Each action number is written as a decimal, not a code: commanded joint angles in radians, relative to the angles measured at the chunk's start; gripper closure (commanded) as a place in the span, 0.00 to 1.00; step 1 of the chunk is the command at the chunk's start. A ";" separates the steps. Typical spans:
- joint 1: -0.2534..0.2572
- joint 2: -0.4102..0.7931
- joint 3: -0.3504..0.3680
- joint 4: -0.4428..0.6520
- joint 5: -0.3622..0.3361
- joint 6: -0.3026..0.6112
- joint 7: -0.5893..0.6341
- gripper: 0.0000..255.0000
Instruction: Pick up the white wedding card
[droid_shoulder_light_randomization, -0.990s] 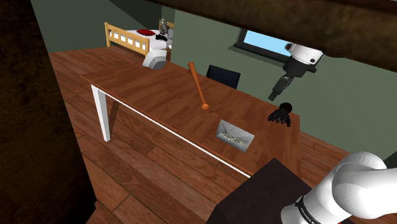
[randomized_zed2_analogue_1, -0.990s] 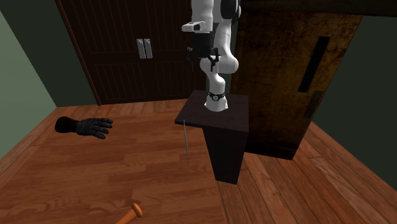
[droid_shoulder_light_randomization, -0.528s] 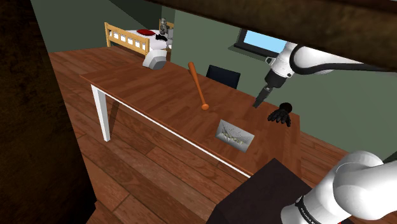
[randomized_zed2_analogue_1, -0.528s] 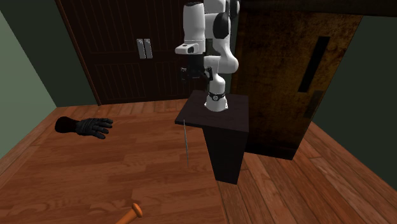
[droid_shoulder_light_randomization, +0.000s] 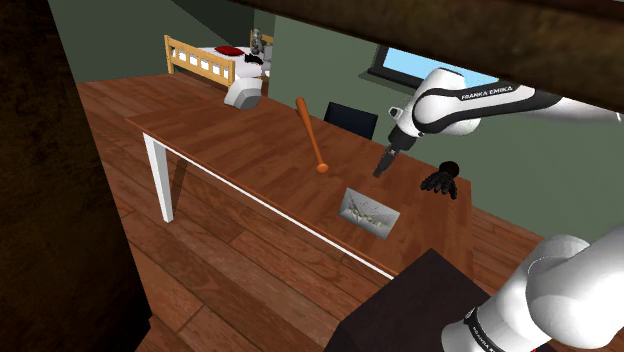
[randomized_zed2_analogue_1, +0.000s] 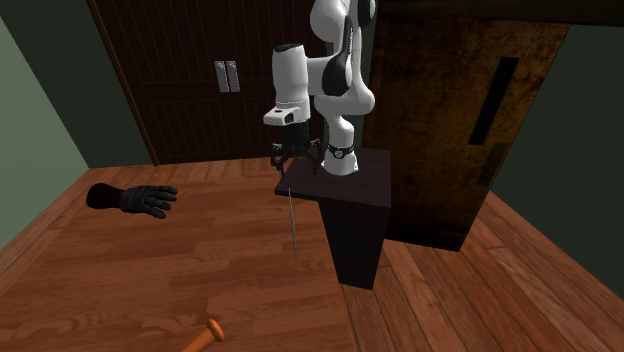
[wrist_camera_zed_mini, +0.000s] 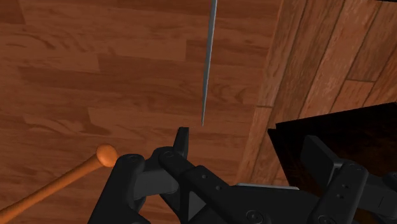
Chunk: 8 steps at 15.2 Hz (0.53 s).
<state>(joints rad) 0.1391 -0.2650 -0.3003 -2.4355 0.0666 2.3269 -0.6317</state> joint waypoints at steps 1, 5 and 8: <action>0.024 0.077 -0.017 0.025 0.046 0.053 -0.064 0.00; 0.055 0.246 -0.039 0.099 0.175 0.135 -0.221 0.00; 0.057 0.373 -0.030 0.172 0.285 0.174 -0.344 0.00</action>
<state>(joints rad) 0.1957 0.0607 -0.3329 -2.2941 0.3106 2.4894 -0.9295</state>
